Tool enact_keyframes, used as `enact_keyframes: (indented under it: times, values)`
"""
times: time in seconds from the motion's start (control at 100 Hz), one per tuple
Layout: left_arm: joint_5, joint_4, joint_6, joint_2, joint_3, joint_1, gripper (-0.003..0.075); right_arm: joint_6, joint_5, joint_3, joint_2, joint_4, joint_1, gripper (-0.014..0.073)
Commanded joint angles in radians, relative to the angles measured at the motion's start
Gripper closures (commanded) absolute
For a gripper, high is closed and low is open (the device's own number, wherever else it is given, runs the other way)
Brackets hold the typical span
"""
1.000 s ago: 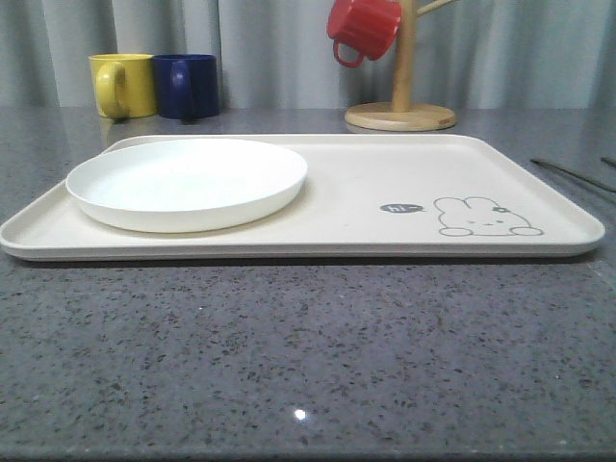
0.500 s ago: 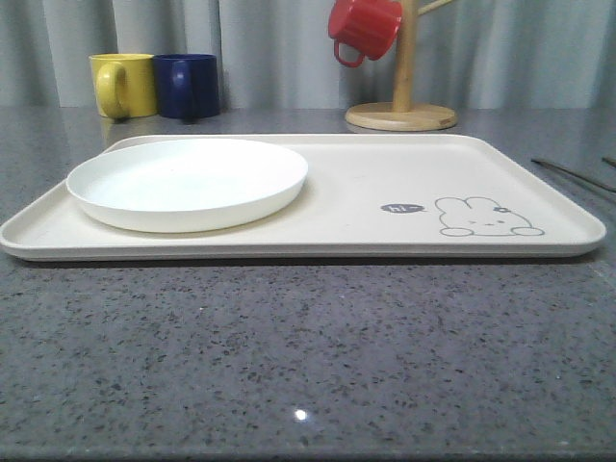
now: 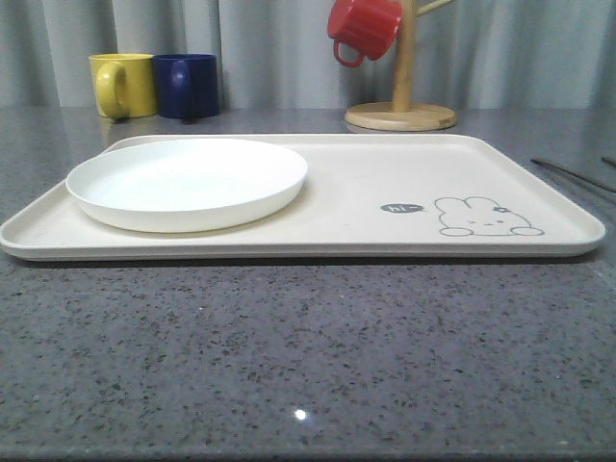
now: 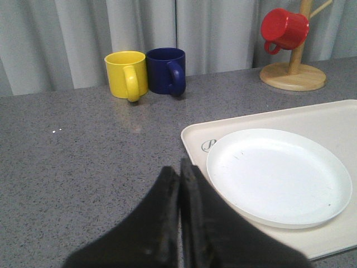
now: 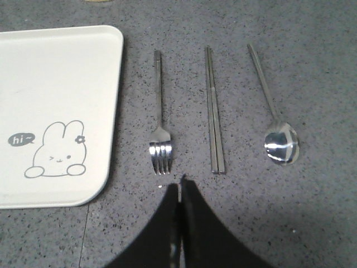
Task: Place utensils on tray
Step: 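Move the right gripper down over the silver fork, then grasp the fork with the right gripper and carry it over the tray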
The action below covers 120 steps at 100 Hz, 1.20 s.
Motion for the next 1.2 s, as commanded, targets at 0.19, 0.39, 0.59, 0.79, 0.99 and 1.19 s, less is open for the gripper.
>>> enact_keyframes:
  times: [0.19,0.39,0.59,0.79,0.99,1.19]
  values:
    - [-0.067,-0.013,0.000,0.008,-0.028,0.003,0.0739,-0.009,-0.061,-0.039,0.132,-0.002,-0.008,0.0617]
    - [-0.067,-0.013,0.000,0.008,-0.028,0.003,0.0739,-0.032,-0.025,-0.039,0.148,-0.002,-0.008,0.0199]
    - [-0.067,-0.013,0.000,0.008,-0.028,0.003,0.0739,-0.078,-0.044,-0.063,0.190,0.006,-0.008,0.0151]
    - [-0.067,-0.013,0.000,0.008,-0.028,0.003,0.0739,-0.149,-0.045,-0.177,0.378,0.055,-0.008,0.0170]
    - [-0.067,-0.013,0.000,0.008,-0.028,0.003,0.0739,-0.169,-0.021,-0.305,0.602,0.061,-0.007,0.0170]
    - [-0.067,-0.013,0.000,0.008,-0.028,0.003,0.0739,-0.208,0.003,-0.412,0.766,0.060,0.036,0.0170]
